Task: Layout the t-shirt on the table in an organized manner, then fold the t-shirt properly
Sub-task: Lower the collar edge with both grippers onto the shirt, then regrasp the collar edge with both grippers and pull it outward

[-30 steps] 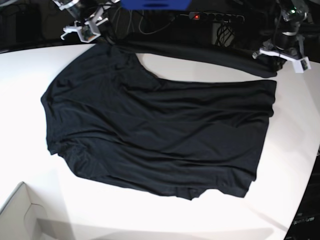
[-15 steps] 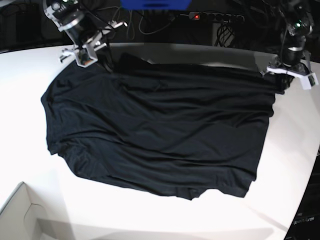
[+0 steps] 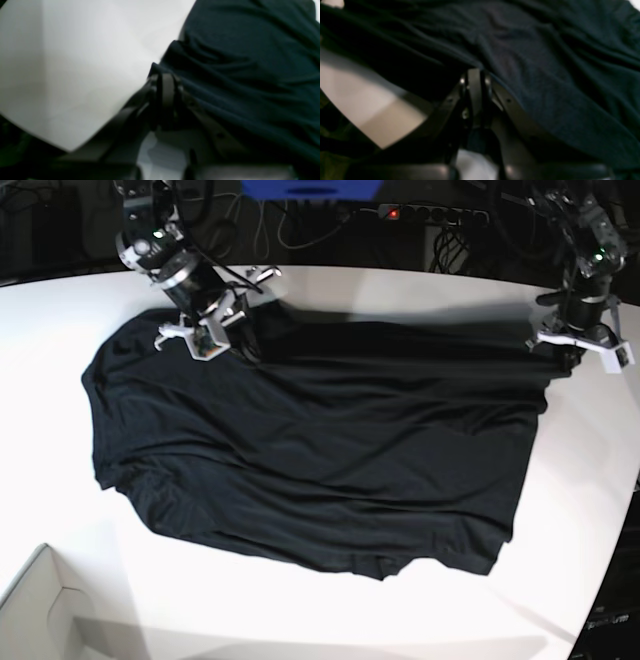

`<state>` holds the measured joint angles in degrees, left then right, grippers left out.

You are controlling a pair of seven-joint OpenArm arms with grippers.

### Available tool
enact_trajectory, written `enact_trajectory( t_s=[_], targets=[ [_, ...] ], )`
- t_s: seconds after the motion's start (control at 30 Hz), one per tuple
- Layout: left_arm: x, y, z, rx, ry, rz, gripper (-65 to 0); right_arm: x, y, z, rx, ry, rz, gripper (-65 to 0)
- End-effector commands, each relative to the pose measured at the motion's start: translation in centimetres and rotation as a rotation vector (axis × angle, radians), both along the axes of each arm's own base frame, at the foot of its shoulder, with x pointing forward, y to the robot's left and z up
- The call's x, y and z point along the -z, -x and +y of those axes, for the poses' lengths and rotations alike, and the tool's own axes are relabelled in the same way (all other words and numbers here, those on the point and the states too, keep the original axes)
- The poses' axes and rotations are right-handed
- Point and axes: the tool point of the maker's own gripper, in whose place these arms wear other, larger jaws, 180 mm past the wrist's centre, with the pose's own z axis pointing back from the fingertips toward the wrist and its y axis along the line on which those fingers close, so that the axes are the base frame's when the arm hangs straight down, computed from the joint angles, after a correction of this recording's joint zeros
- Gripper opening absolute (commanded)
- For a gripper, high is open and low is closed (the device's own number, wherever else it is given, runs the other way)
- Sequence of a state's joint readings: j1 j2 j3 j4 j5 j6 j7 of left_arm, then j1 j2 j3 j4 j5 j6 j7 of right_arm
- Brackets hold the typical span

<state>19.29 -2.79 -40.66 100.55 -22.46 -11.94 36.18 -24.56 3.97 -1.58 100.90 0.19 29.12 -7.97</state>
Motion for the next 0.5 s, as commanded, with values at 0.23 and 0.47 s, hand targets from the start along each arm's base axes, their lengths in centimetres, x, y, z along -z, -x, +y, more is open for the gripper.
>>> enact_trajectory(
  t_s=[0.23, 0.47],
  targets=[
    [-1.1, -3.4, 0.9, -0.004, -0.049, -0.054, -64.8, -0.6, -2.3, -0.1, 0.007, -0.024, -0.052, -65.0],
    [0.6, -3.9, 0.9, -0.016, -0.009, -0.029, -64.6, 0.0, -3.0, -0.3, 0.004, 0.008, -0.018, -65.0]
  ],
)
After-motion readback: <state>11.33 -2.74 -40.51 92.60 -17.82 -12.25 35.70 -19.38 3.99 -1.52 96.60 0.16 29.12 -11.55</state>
